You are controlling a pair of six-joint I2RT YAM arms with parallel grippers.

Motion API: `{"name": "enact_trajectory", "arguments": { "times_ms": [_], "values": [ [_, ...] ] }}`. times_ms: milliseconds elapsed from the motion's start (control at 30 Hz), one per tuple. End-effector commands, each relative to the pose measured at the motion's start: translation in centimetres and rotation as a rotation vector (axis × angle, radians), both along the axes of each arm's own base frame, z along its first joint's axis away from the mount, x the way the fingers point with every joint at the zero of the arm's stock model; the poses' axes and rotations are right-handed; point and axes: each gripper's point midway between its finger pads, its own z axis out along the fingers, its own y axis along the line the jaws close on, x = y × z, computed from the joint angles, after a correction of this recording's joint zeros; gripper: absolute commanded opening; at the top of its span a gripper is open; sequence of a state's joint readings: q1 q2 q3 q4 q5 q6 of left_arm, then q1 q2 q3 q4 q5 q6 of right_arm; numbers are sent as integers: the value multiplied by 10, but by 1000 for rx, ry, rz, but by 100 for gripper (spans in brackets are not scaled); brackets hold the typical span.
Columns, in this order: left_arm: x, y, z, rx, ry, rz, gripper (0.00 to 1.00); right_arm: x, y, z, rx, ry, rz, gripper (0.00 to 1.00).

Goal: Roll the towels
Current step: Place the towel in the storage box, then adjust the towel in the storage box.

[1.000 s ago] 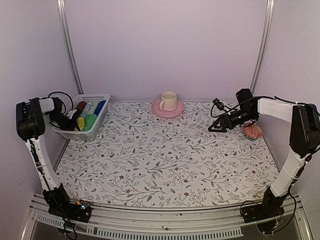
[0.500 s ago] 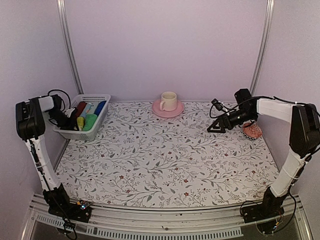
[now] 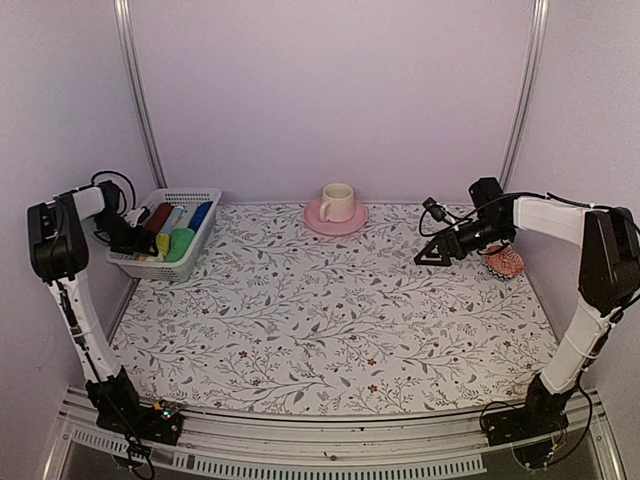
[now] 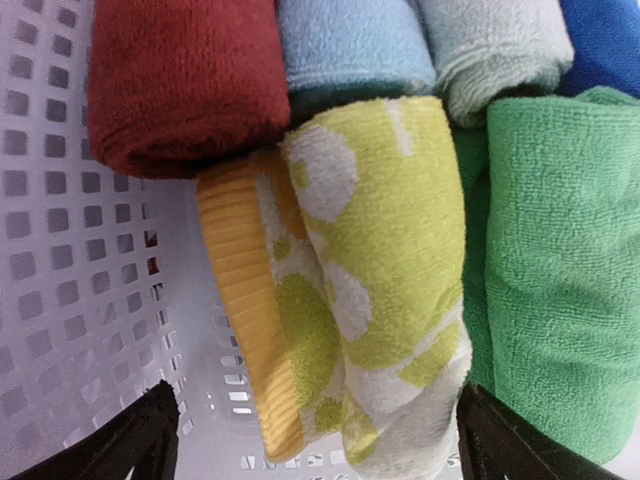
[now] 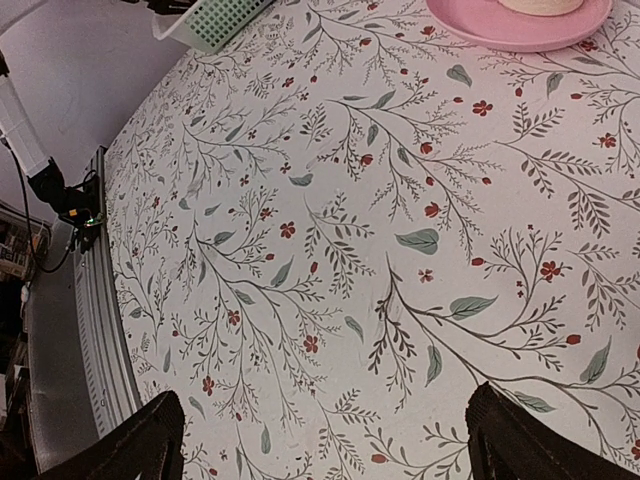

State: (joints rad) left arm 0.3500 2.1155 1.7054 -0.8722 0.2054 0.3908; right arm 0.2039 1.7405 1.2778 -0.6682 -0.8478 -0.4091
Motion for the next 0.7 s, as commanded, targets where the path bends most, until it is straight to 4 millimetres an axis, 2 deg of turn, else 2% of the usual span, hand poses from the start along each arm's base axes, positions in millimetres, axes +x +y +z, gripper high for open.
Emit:
{"name": "enact_trajectory", "arguments": {
  "times_ms": [0,200,300,433,667],
  "values": [
    [11,-5,37,5,-88,-6,97,-3,3,11,7,-33,21,99],
    [23,-10,54,48,-123,-13,97,-4,3,10,1,-35,21,99],
    [28,-17,53,82,-117,-35,97,-4,3,11,-1,-37,20,99],
    [31,-32,44,83,-96,-73,90,-3,3,10,-8,-40,17,99],
    [29,-34,29,101,-54,-77,69,-2,3,8,-12,-38,17,99]
  ]
}}
